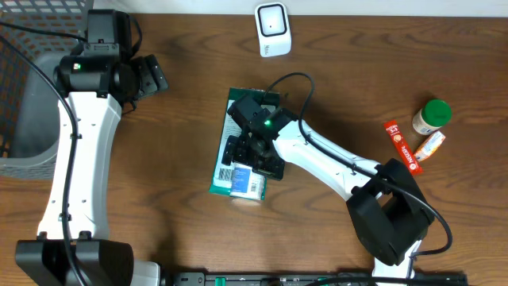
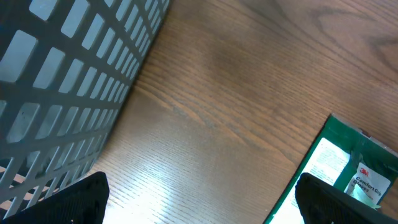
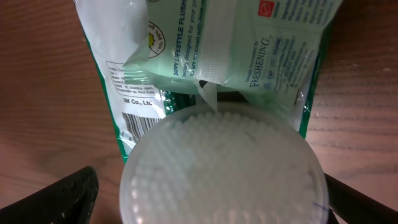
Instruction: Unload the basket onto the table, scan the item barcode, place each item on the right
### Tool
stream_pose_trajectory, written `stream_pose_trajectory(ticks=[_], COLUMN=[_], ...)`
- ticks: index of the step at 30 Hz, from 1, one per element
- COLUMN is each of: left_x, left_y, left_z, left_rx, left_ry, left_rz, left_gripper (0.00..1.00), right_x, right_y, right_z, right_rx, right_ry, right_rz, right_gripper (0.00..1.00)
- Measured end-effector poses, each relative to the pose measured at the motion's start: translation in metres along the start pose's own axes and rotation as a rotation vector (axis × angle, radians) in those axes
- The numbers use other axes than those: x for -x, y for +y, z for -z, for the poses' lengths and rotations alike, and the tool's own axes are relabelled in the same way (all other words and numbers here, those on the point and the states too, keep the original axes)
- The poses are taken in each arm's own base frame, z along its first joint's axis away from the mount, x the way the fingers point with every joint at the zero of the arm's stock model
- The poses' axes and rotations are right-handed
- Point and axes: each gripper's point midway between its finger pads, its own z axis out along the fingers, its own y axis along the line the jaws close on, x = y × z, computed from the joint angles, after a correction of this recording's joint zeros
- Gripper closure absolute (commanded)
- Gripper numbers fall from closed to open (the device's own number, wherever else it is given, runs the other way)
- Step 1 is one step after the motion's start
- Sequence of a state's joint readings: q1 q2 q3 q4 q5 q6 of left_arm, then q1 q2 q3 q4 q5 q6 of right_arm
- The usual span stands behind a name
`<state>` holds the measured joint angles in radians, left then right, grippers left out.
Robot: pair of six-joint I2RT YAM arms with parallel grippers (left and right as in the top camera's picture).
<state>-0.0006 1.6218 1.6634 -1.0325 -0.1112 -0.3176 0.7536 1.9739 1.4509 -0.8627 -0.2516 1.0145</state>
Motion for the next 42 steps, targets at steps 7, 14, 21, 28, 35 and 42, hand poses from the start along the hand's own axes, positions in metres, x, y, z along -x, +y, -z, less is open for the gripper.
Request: stream_pose_trajectory(ticks=[7,14,21,28,35,42], left_x=[0.0,0.0,0.0,0.0,0.0,0.0], left_y=[0.0,0.0,0.0,0.0,0.0,0.0], left_z=[0.0,0.0,0.0,0.0,0.0,0.0], left_rx=[0.0,0.0,0.0,0.0,0.0,0.0], left_ry=[0.0,0.0,0.0,0.0,0.0,0.0], left_rz=[0.0,0.0,0.0,0.0,0.0,0.0], left_gripper=[0.04,0.04,0.04,0.04,0.04,0.04], right_x=[-0.001,0.001,0.008,0.015,0.026,0.059], right_y=[-0.005,-0.006,-0.011,-0.016,-0.053,-0.081], right_z=[-0.005,-0.004,0.013,0.067,0.097,0.1], right_rx=[-0.01,-0.012,-0.009,-0.029,-0.189,-0.348], right_ry=[0.0,-0.003,-0.031,-0.189,-0.297,-0.476], right_rz=[0.068,0.125,0.191,0.259,0.252,0.247], right_gripper=[0.19,0.21,0.23,0.29,0.29,0.27])
